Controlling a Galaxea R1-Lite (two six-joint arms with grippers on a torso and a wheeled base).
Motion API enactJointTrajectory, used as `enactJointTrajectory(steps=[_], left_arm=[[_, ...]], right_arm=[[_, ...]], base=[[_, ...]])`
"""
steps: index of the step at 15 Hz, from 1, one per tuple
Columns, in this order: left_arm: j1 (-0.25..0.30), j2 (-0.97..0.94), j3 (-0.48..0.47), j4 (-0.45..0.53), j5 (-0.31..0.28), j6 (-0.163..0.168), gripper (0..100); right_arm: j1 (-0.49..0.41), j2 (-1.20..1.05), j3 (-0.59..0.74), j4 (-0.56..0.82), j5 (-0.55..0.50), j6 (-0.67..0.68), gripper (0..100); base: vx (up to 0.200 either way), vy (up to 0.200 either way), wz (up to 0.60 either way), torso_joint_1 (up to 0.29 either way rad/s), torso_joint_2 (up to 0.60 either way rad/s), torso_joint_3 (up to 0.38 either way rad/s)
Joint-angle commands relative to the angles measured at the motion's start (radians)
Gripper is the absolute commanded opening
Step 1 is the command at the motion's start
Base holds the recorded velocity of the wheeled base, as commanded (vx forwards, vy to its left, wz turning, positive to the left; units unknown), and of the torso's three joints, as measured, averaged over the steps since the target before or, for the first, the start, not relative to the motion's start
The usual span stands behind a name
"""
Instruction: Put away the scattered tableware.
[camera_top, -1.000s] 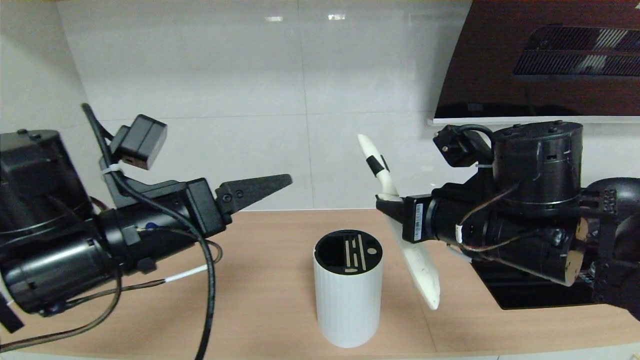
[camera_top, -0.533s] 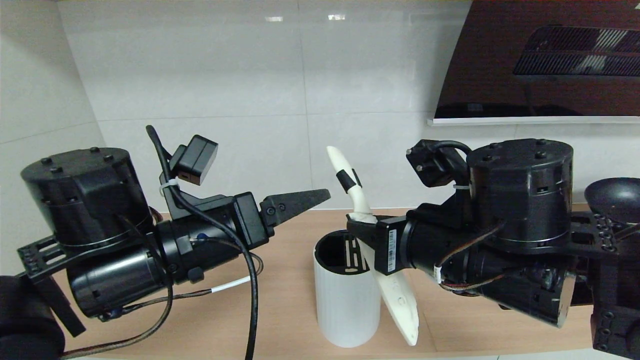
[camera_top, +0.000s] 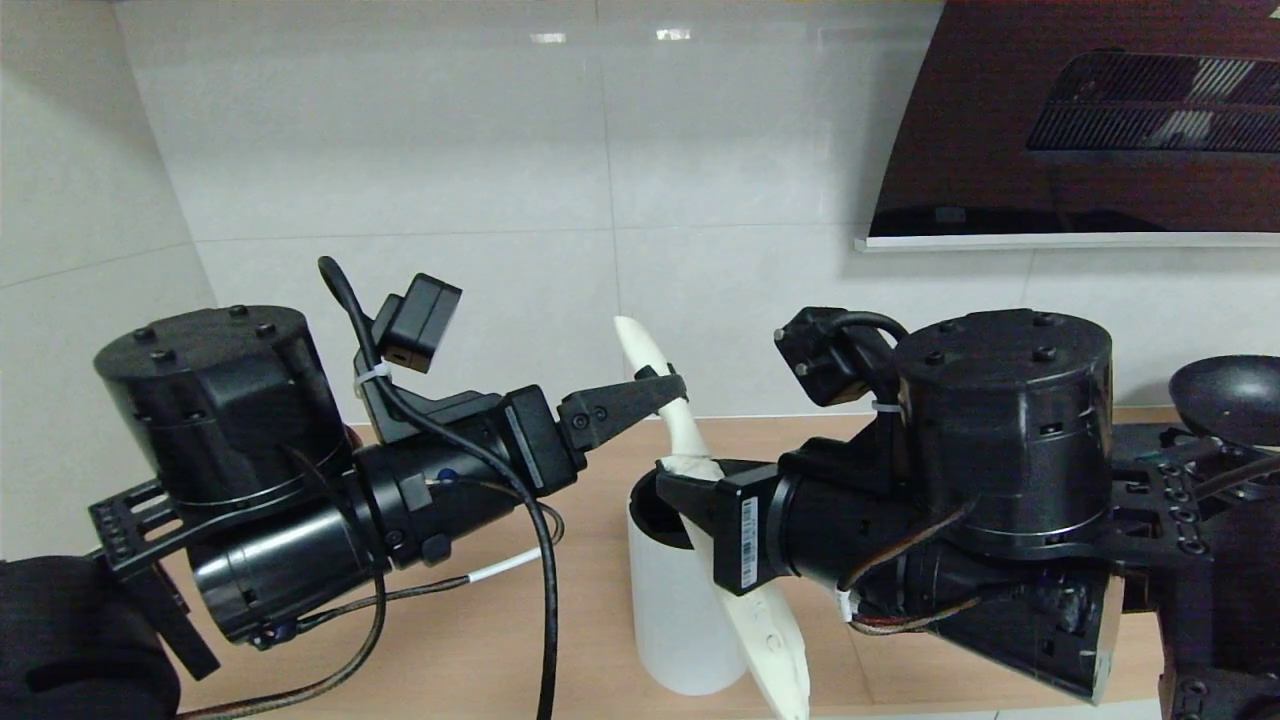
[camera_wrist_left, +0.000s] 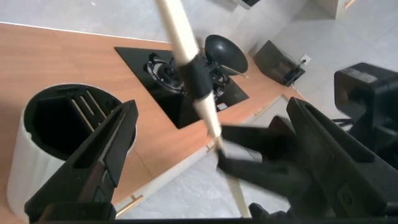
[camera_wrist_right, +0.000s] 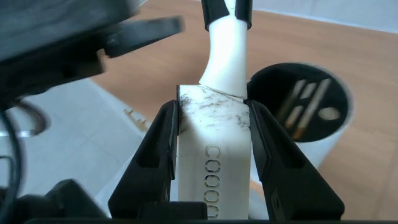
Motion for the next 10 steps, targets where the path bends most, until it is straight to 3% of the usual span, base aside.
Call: enactJointTrajectory(steps=[1,10], left_arm=[[-0.002,0.004,0.0,0.0,0.001,-0.001,100],[-0.002,0.009,0.002,-0.002,0.001,-0.001,100]], right_arm=[[0.016,0.016,0.003,-0.019,0.0,0.0,0],[0.052,0.016,0.021,-0.036,-0.001,0.0,0]], base=[[0.0,0.0,0.0,0.0,0.0,0.0],[0.0,0.0,0.0,0.0,0.0,0.0]])
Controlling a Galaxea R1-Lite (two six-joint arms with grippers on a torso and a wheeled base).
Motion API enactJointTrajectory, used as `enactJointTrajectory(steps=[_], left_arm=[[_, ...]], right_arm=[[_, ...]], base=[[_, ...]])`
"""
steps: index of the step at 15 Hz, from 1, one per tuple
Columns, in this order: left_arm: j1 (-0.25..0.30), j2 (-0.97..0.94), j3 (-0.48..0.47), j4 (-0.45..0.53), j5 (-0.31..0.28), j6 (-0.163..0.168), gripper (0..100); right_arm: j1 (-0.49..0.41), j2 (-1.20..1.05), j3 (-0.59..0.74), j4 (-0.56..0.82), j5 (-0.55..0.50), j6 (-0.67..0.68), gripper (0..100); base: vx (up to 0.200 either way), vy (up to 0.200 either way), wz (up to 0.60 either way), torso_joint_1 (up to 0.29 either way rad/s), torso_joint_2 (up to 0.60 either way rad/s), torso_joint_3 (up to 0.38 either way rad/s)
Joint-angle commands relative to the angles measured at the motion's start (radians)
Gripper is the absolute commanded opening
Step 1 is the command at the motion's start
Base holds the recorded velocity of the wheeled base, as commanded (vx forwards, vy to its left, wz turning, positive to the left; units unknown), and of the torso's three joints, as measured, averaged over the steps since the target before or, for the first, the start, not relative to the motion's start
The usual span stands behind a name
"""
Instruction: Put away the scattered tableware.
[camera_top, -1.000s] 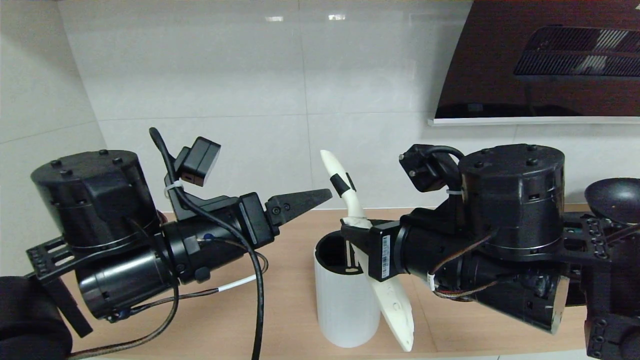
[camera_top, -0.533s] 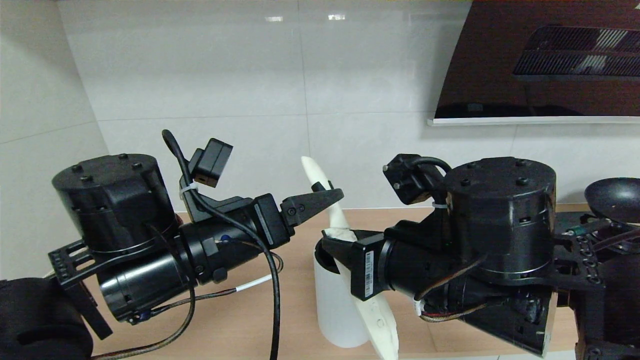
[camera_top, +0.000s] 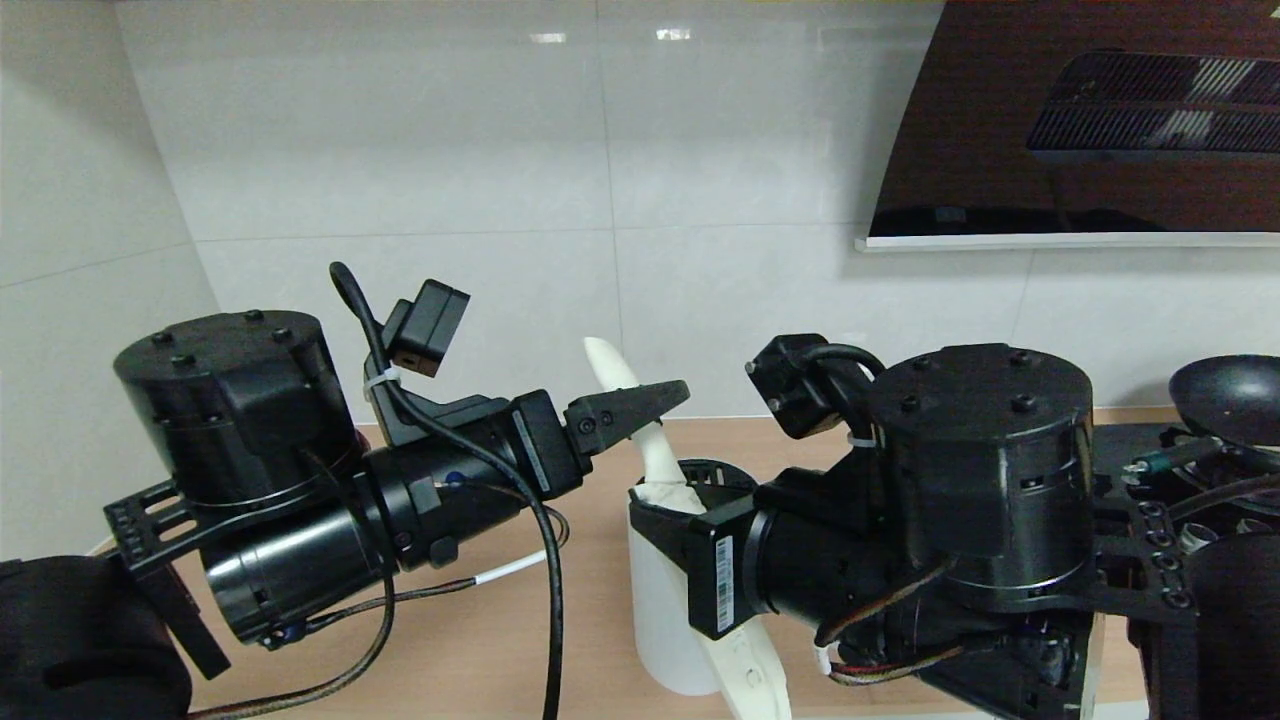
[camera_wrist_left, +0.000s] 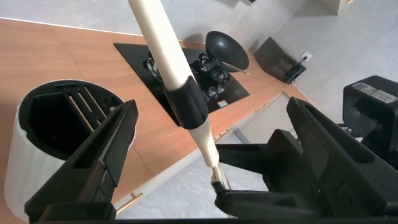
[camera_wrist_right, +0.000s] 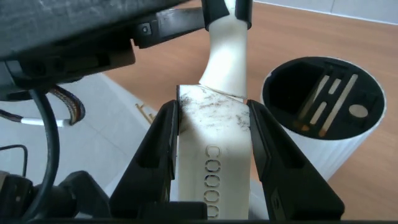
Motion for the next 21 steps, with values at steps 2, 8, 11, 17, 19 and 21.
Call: enactJointTrajectory(steps=[2,8,11,17,19,21], left_arm=[[0.0,-0.002,0.002,0.001,0.0,-0.001,100],[0.0,0.006,0.001,0.001,0.002,-0.001,0],[0.0,0.005,0.001,0.001,0.002,-0.001,0],[0.0,0.001,-0.001,0.0,0.003,-0.001,0],[0.0,0.0,-0.001,0.001,0.003,-0.001,0],[0.0,-0.006,-0.001,0.0,0.005,-0.001,0]], right_arm=[[0.006,-0.002,0.002,0.0,0.0,0.0,0],[0.026,-0.014,0.015,0.0,0.0,-0.003,0],[0.026,-0.017,0.015,0.0,-0.001,-0.003,0],[0.024,-0.02,0.017,0.0,-0.001,-0.003,0],[0.024,-0.02,0.017,0.0,-0.003,-0.002,0],[0.023,-0.02,0.015,0.0,-0.01,-0.002,0]], base=[[0.0,0.0,0.0,0.0,0.0,0.0],[0.0,0.0,0.0,0.0,0.0,0.0],[0.0,0.0,0.0,0.0,0.0,0.0],[0.0,0.0,0.0,0.0,0.0,0.0],[0.0,0.0,0.0,0.0,0.0,0.0],[0.0,0.0,0.0,0.0,0.0,0.0]])
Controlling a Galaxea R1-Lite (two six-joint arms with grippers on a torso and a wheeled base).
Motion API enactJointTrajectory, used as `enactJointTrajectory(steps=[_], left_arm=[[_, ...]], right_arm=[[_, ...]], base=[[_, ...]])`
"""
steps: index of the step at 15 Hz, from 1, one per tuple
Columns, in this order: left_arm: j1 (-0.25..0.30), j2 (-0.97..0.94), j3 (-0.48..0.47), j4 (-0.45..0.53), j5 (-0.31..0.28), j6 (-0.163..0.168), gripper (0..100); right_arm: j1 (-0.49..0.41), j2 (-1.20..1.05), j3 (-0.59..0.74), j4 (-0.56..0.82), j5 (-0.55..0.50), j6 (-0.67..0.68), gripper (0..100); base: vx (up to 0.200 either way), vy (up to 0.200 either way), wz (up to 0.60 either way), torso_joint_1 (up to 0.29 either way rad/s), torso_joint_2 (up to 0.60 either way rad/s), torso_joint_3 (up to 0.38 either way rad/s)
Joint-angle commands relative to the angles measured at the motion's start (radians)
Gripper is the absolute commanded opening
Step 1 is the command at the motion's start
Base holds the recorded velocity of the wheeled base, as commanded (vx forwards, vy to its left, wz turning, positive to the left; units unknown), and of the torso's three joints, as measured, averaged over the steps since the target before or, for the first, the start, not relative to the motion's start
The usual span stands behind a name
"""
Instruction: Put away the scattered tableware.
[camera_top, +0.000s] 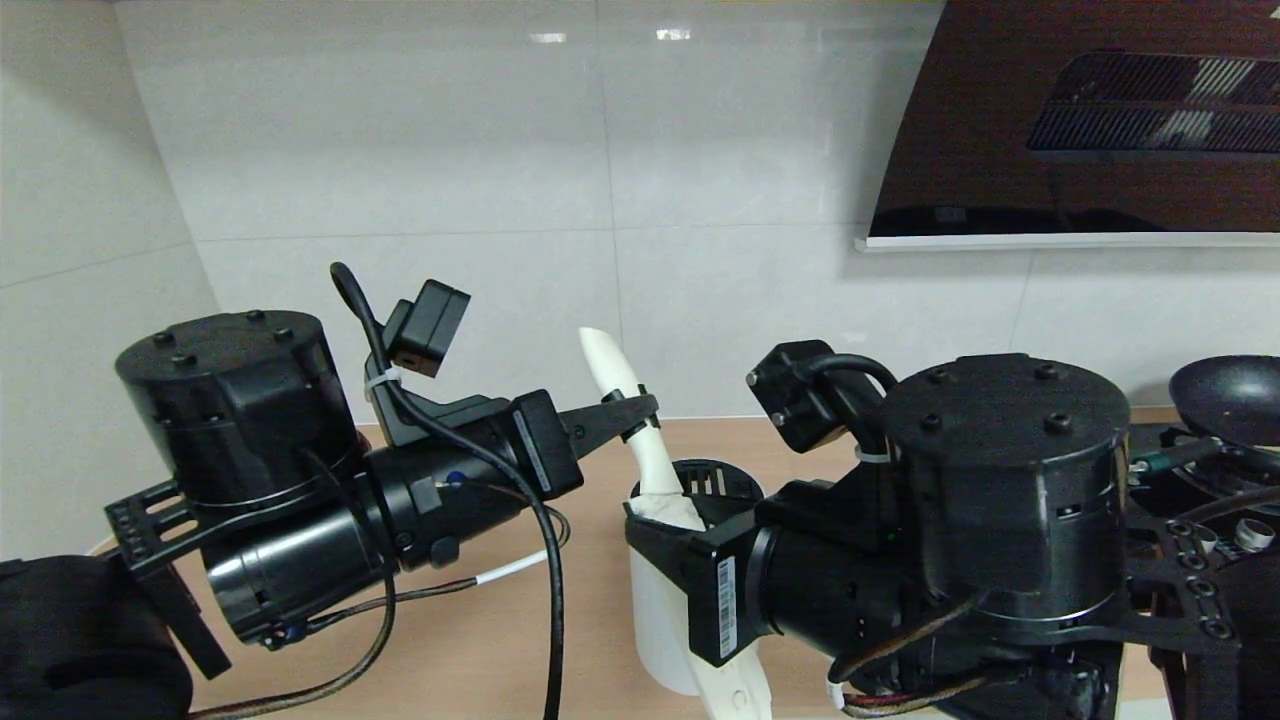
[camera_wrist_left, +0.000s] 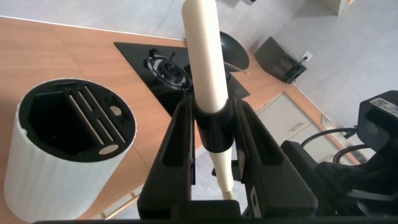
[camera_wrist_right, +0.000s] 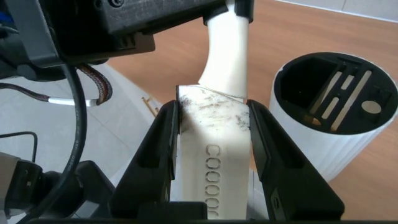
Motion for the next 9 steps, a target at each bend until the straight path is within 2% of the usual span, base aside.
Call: enactJointTrajectory(steps=[1,6,9], left_arm=[[0.0,-0.008,0.0,-0.001,0.001,-0.001,0],[0.0,-0.011,-0.006,0.0,0.01,-0.001,0],[0.0,-0.009,-0.051,0.025,0.073,0.001,0]], right_arm=[[-0.002,-0.001,-0.001,0.001,-0.002,0.001,100],[-0.002,-0.005,-0.001,0.001,-0.002,0.001,100],[-0.025,-0.038,0.0,0.001,-0.021,-0.004,100]], base=[[0.0,0.0,0.0,0.0,0.0,0.0],[0.0,0.0,0.0,0.0,0.0,0.0],[0.0,0.0,0.0,0.0,0.0,0.0]])
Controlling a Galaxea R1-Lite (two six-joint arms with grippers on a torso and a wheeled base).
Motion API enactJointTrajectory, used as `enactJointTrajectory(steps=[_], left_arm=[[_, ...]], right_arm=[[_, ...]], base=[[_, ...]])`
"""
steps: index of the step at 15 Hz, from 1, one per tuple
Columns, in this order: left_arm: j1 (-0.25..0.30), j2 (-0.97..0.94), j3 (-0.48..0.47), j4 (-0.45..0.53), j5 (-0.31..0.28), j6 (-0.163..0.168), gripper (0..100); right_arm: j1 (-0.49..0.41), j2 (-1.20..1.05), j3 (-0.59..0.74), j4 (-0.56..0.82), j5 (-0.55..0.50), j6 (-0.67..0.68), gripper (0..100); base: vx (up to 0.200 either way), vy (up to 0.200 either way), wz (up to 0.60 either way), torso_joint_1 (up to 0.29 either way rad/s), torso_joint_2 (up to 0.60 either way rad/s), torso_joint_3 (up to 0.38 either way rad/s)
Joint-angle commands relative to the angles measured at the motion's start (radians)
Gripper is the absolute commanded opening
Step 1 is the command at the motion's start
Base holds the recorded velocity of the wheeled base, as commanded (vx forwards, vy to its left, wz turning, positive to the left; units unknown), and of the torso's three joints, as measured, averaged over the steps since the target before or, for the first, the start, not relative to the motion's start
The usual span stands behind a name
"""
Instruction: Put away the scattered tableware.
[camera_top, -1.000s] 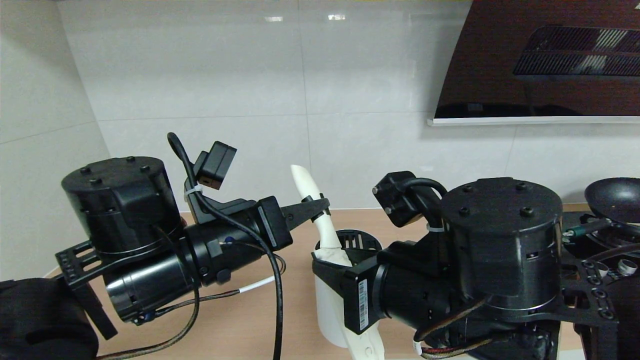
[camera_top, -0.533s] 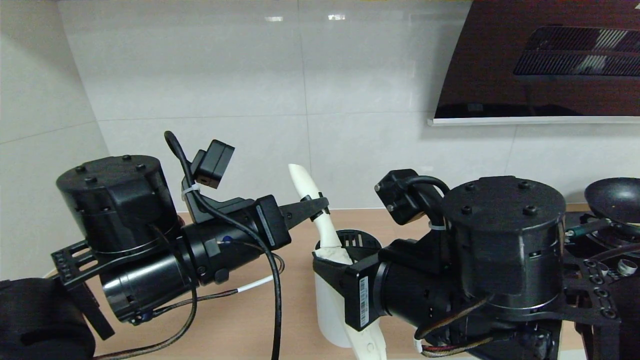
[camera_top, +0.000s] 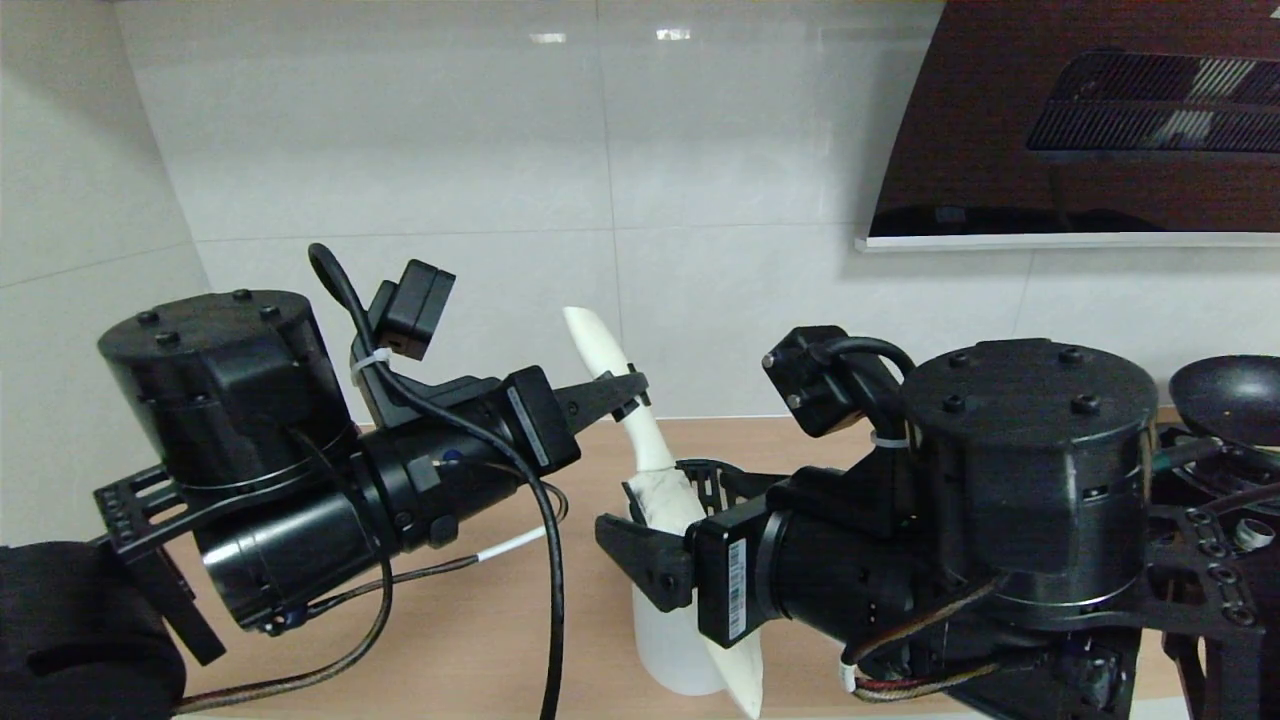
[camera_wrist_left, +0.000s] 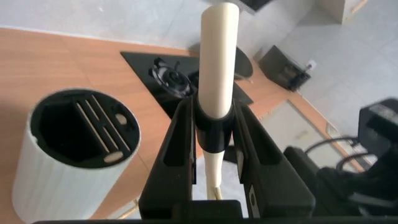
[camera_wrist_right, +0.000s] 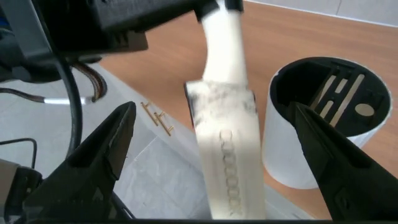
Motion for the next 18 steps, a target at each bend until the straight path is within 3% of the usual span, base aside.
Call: enactJointTrajectory(steps=[1,4,6,9,11,14,16,18], left_arm=[[0.0,-0.006,-0.042,0.027,0.022,0.004,0],[0.014,-0.011,-0.208,0.186,0.12,0.061,0],[0.014,0.026,-0.358,0.315,0.223,0.154,0],[0.012,0.097,-0.458,0.33,0.319,0.251,0],[0.008,0.131,-0.458,0.324,0.425,0.316,0],[-0.029,0.155,-0.447,0.315,0.566,0.354,0],[-0.054,0.15,-0.426,0.274,0.597,0.377,0],[-0.058,0.16,-0.374,0.186,0.609,0.452,0]], right_arm=[[-0.037,-0.053,0.007,0.001,-0.003,-0.005,100],[-0.132,-0.131,0.005,0.007,0.006,-0.033,100],[-0.19,-0.188,0.007,0.013,0.006,-0.042,100],[-0.227,-0.203,-0.001,0.027,0.006,-0.066,100],[-0.244,-0.197,-0.002,0.027,0.006,-0.071,100],[-0.267,-0.194,-0.002,0.027,0.007,-0.085,100],[-0.267,-0.188,-0.001,0.027,0.006,-0.085,100],[-0.267,-0.188,0.002,0.027,0.006,-0.085,100]], base=[[0.0,0.0,0.0,0.0,0.0,0.0],[0.0,0.0,0.0,0.0,0.0,0.0],[0.0,0.0,0.0,0.0,0.0,0.0],[0.0,0.0,0.0,0.0,0.0,0.0],[0.0,0.0,0.0,0.0,0.0,0.0],[0.0,0.0,0.0,0.0,0.0,0.0],[0.0,0.0,0.0,0.0,0.0,0.0],[0.0,0.0,0.0,0.0,0.0,0.0]])
